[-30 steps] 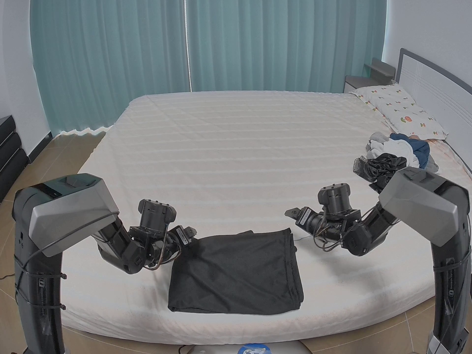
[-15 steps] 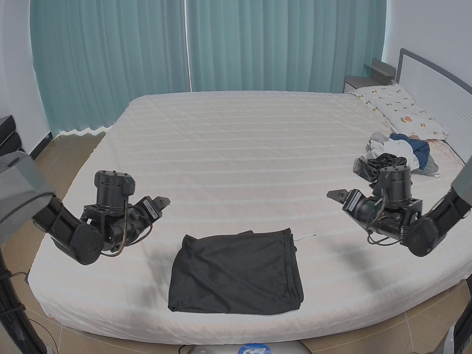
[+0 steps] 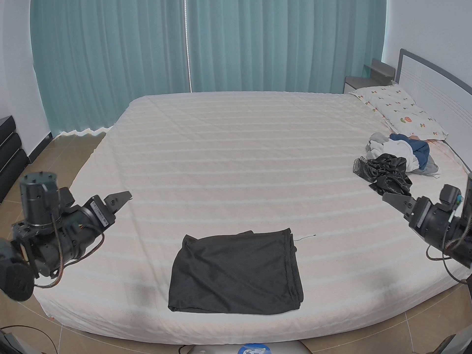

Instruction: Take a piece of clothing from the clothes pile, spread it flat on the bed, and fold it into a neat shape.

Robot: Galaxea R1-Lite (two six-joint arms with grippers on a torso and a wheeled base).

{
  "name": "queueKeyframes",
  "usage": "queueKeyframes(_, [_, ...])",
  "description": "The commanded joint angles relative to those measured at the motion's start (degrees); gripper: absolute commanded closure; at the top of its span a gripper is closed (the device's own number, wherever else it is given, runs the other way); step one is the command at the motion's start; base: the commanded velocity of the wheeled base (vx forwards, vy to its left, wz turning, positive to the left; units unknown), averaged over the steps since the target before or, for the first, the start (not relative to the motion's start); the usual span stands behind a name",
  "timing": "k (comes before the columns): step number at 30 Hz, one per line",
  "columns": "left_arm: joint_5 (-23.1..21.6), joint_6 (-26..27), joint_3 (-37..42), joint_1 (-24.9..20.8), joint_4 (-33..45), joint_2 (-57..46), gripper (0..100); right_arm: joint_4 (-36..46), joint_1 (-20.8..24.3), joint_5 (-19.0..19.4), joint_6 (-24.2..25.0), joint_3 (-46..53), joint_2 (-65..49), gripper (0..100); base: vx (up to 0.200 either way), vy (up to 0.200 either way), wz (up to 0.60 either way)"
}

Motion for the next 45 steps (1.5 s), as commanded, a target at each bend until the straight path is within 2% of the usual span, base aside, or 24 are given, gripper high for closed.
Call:
queueKeyframes(1, [0.3,3.2,12.1,-0.3,3.4,-22.1,0,15.4,1.6,0.4,-2.8,3.8,-26.6,0,0.0,0.0,0.0])
queueKeyframes(3, [0.4,4.5,13.3,-0.2,6.8,-27.7,0,22.0,1.6,0.4,-4.5,3.8,-33.3,0,0.0,0.0,0.0])
queueKeyframes(6, [1.4,5.8,13.0,-0.3,15.9,-39.2,0,33.0,0.6,-0.3,-8.4,3.8,-44.4,0,0.0,0.0,0.0])
queueKeyframes(9, [1.6,8.7,12.0,-0.3,24.9,-47.9,0,39.7,-1.4,-0.5,-11.9,3.7,-52.6,0,0.0,0.0,0.0])
queueKeyframes(10, [1.7,10.6,11.4,-0.2,29.5,-52.8,0,42.6,-3.3,-0.4,-13.7,3.6,-56.4,0,0.0,0.0,0.0])
queueKeyframes(14, [4.0,15.1,8.7,0.6,39.6,-62.4,0,46.0,-7.3,0.7,-18.0,3.8,-63.6,0,0.0,0.0,0.0])
queueKeyframes(16, [4.9,16.1,8.2,0.9,41.4,-63.9,0,46.3,-7.5,1.2,-19.3,3.8,-65.0,0,0.0,0.0,0.0])
queueKeyframes(17, [7.2,18.7,7.8,2.1,44.2,-67.2,0,47.0,-6.9,1.6,-22.8,3.8,-68.0,0,0.0,0.0,0.0])
queueKeyframes(19, [7.2,18.7,7.8,2.1,44.2,-67.2,0,47.0,-6.9,1.6,-22.8,3.8,-68.0,0,0.0,0.0,0.0])
queueKeyframes(20, [8.6,23.3,7.8,5.8,45.8,-71.6,0,47.0,-6.8,0.9,-28.7,3.8,-69.2,0,0.0,0.0,0.0])
queueKeyframes(23, [8.6,26.5,7.8,9.8,47.4,-74.4,0,47.0,-6.8,0.2,-29.9,3.1,-69.2,0,0.0,0.0,0.0])
queueKeyframes(24, [8.4,28.6,7.8,13.0,48.5,-76.0,0,47.3,-6.8,-0.9,-30.1,3.2,-69.2,0,0.0,0.0,0.0])
queueKeyframes(25, [8.2,29.6,7.8,14.4,49.0,-76.8,0,47.6,-7.0,-1.7,-30.5,3.4,-69.1,0,0.0,0.0,0.0])
queueKeyframes(26, [8.2,29.8,7.9,14.5,49.1,-77.0,0,47.7,-7.0,-1.8,-30.6,3.4,-69.2,0,0.0,0.0,0.0])
queueKeyframes(28, [7.9,32.1,8.3,15.3,49.4,-79.4,0,48.0,-8.0,-4.9,-31.4,3.6,-69.0,0,0.0,0.0,0.0])
queueKeyframes(33, [5.9,35.0,10.1,15.1,49.4,-81.2,0,50.2,-10.6,-7.8,-31.6,1.8,-66.7,0,0.0,0.0,0.0])
queueKeyframes(34, [4.7,35.6,11.5,15.1,49.3,-81.9,0,51.8,-12.5,-8.6,-31.6,0.5,-65.6,0,0.0,0.0,0.0])
queueKeyframes(39, [-1.8,36.2,14.8,15.4,48.8,-84.1,0,56.7,-15.9,-8.2,-31.8,2.6,-69.0,0,0.0,0.0,0.0])
queueKeyframes(40, [-1.8,36.2,14.8,15.4,48.8,-84.1,0,56.7,-15.9,-8.2,-31.8,2.6,-69.0,0,0.0,0.0,0.0])
queueKeyframes(42, [-5.2,36.2,15.1,15.3,48.8,-83.8,0,58.2,-15.3,-5.7,-32.6,5.4,-74.5,0,0.0,0.0,0.0])
queueKeyframes(43, [-5.6,36.2,15.1,15.3,48.8,-83.6,0,57.7,-15.5,-4.9,-32.9,6.2,-74.9,0,0.0,0.0,0.0])
queueKeyframes(44, [-7.6,35.7,14.4,15.1,48.8,-83.2,0,55.9,-15.5,-2.3,-34.0,8.5,-74.9,0,0.0,0.0,0.0])
queueKeyframes(45, [-7.6,35.7,14.4,15.0,48.7,-83.1,0,55.5,-15.5,-2.0,-34.0,8.7,-74.9,0,0.0,0.0,0.0])
